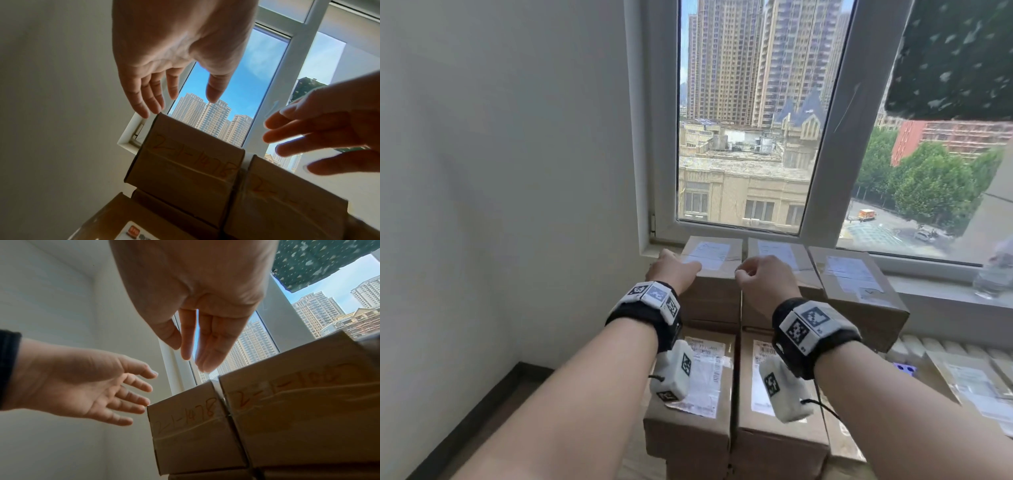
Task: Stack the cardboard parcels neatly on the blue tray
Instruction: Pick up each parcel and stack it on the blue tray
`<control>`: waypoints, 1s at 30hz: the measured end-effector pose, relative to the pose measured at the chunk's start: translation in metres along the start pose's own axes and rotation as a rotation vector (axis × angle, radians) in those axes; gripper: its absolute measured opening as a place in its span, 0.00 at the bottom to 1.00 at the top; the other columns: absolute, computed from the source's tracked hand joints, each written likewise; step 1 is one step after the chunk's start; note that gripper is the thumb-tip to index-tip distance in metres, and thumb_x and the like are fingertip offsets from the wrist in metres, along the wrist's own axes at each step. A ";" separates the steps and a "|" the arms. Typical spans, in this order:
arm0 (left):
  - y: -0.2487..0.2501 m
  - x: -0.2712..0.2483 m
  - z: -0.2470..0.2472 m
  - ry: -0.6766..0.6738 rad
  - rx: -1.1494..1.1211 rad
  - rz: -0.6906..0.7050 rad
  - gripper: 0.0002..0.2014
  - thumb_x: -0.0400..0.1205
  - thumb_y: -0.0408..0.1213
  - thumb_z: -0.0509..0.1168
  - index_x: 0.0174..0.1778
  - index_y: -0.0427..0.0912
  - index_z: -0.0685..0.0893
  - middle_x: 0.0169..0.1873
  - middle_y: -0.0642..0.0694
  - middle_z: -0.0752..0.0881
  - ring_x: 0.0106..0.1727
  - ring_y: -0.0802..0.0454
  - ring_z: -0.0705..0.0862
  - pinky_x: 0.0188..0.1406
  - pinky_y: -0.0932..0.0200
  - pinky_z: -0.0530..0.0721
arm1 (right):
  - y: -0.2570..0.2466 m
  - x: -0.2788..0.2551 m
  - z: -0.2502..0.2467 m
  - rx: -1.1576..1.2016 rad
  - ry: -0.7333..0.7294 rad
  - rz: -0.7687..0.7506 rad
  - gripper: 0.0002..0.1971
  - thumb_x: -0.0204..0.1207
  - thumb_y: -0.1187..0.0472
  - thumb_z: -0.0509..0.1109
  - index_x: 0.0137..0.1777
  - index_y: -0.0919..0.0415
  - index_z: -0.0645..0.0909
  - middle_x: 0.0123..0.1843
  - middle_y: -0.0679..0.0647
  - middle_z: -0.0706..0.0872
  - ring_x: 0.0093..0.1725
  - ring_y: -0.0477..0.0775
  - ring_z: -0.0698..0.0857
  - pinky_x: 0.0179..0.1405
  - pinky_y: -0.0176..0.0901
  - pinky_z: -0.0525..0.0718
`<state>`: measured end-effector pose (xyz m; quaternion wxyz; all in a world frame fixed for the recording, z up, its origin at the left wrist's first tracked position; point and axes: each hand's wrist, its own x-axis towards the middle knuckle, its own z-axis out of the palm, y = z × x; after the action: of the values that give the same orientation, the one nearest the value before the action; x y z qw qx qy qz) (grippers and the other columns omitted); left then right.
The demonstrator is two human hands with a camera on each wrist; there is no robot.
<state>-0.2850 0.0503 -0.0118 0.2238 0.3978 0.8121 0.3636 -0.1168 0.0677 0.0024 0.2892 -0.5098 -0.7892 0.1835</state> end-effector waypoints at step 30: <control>-0.033 0.042 0.017 -0.234 -0.587 -0.251 0.30 0.83 0.61 0.57 0.70 0.40 0.79 0.64 0.36 0.84 0.63 0.41 0.84 0.66 0.51 0.77 | 0.001 0.031 0.025 0.021 0.025 0.063 0.11 0.81 0.58 0.65 0.55 0.57 0.87 0.51 0.52 0.90 0.52 0.53 0.85 0.59 0.51 0.84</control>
<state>-0.3143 0.0780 -0.0514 0.4635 0.2526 0.6841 0.5033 -0.1416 0.0963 -0.0089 0.2985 -0.5336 -0.7670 0.1946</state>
